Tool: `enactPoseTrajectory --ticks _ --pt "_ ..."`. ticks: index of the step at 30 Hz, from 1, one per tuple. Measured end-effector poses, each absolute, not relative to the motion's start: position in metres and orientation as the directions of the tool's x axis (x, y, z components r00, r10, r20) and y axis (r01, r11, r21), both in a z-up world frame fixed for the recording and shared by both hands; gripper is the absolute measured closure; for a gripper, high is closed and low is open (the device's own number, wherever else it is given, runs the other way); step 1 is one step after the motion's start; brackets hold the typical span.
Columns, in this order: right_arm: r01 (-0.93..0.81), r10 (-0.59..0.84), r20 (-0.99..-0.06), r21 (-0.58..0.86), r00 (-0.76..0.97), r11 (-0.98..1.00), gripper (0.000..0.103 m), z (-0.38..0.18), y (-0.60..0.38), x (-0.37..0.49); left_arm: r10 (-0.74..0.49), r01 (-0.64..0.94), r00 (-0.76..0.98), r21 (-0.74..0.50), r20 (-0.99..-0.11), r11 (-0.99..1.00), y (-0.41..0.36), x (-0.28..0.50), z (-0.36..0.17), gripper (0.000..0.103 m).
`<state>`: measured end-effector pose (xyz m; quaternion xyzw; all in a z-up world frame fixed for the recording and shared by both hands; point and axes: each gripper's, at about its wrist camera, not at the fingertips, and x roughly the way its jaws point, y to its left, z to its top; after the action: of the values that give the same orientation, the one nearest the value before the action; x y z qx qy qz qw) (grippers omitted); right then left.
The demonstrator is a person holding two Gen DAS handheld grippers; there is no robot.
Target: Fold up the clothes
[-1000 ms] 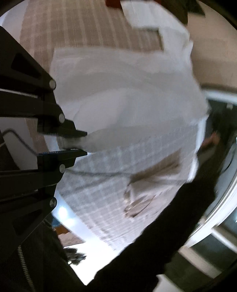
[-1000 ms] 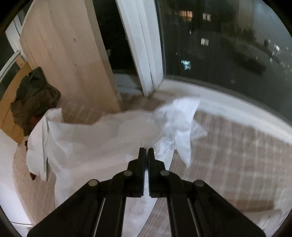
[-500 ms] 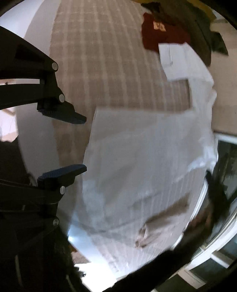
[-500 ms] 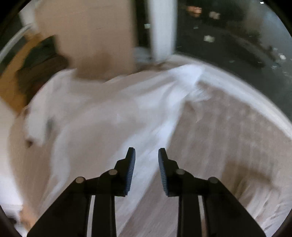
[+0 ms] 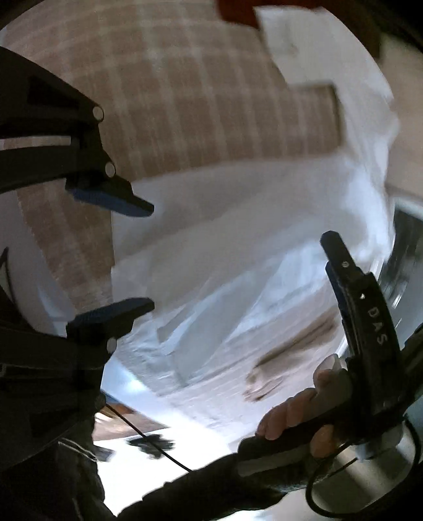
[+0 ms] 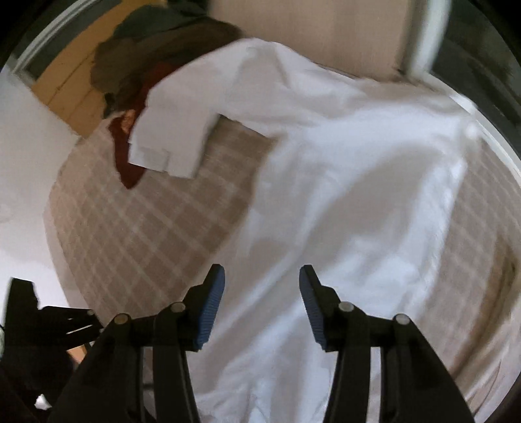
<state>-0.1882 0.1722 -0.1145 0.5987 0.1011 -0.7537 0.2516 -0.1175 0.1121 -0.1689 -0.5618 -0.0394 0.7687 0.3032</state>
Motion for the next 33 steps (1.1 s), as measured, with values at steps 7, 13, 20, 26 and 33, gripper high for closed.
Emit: enactPoseTrajectory --ticks 7,13,20,26,33 --pt "0.170 -0.199 -0.959 0.166 -0.202 -0.971 0.056 -0.122 0.295 -0.110 0.508 -0.551 -0.060 -0.396 -0.859 -0.735 0.144 -0.124 -0.178 0.051" --pt "-0.027 -0.254 -0.956 0.260 -0.146 -0.965 0.056 -0.163 0.339 -0.053 0.487 -0.568 -0.011 -0.395 -0.873 -0.722 0.156 -0.146 -0.189 0.093" --pt "-0.019 -0.329 -0.931 0.336 -0.158 -0.942 0.092 -0.179 0.336 -0.042 0.466 -0.636 -0.031 -0.342 -0.884 -0.692 0.152 -0.148 -0.168 0.099" --pt "-0.007 -0.410 -0.888 0.420 -0.208 -0.907 0.095 -0.152 0.344 -0.038 0.439 -0.641 -0.137 -0.259 -0.888 -0.723 0.127 -0.136 -0.128 0.100" --pt "0.020 -0.280 -0.953 0.279 -0.115 -0.960 0.098 -0.181 0.344 -0.035 0.317 -0.651 -0.045 -0.213 -0.947 -0.729 0.138 -0.118 -0.186 0.094"
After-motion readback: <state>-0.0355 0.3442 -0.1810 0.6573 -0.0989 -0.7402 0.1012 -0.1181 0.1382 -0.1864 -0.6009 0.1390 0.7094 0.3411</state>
